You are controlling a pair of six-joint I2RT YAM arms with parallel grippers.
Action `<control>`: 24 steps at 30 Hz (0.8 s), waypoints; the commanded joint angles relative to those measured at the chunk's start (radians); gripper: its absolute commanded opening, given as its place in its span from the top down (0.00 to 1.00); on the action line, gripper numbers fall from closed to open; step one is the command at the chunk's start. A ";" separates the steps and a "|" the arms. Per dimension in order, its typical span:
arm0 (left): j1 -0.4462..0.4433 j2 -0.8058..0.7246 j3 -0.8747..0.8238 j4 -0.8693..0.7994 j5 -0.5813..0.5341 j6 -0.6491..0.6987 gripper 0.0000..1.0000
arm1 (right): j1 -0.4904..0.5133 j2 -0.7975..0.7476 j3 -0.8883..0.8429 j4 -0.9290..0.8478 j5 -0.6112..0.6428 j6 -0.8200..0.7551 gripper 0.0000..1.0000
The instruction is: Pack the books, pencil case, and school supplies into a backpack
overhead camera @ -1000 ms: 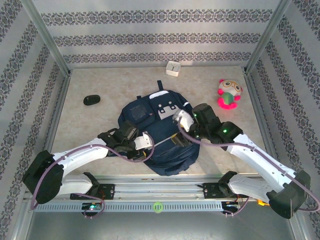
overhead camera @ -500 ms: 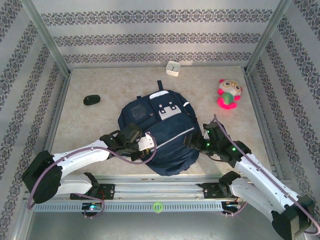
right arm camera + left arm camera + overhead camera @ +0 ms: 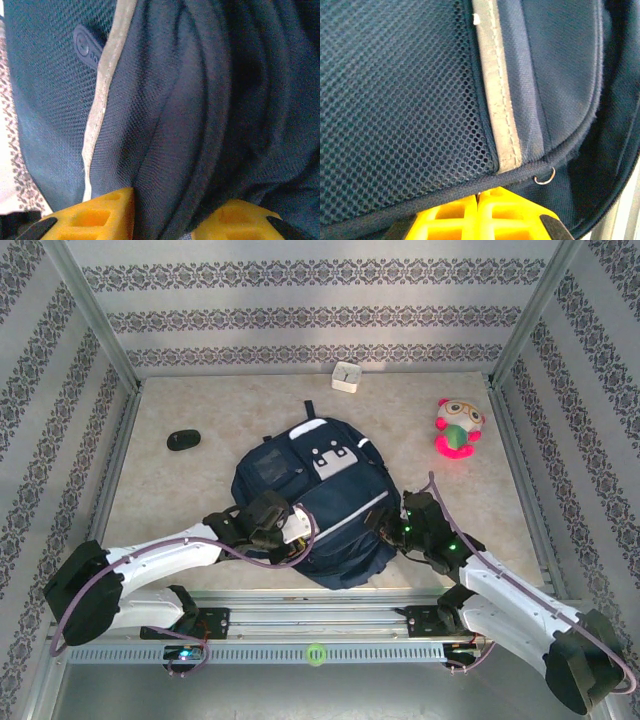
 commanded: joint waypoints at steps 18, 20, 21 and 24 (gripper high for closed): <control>0.069 -0.112 0.151 -0.039 0.086 0.362 0.35 | -0.379 0.539 0.391 0.276 -0.403 -0.430 0.67; 0.111 -0.118 0.183 -0.102 0.043 0.501 0.34 | -0.405 0.558 0.433 0.231 -0.446 -0.458 0.60; 0.125 -0.109 0.200 -0.125 0.020 0.564 0.33 | -0.414 0.555 0.448 0.201 -0.455 -0.478 0.55; 0.144 -0.042 0.253 -0.163 -0.027 0.719 0.31 | -0.432 0.503 0.470 0.091 -0.418 -0.549 0.41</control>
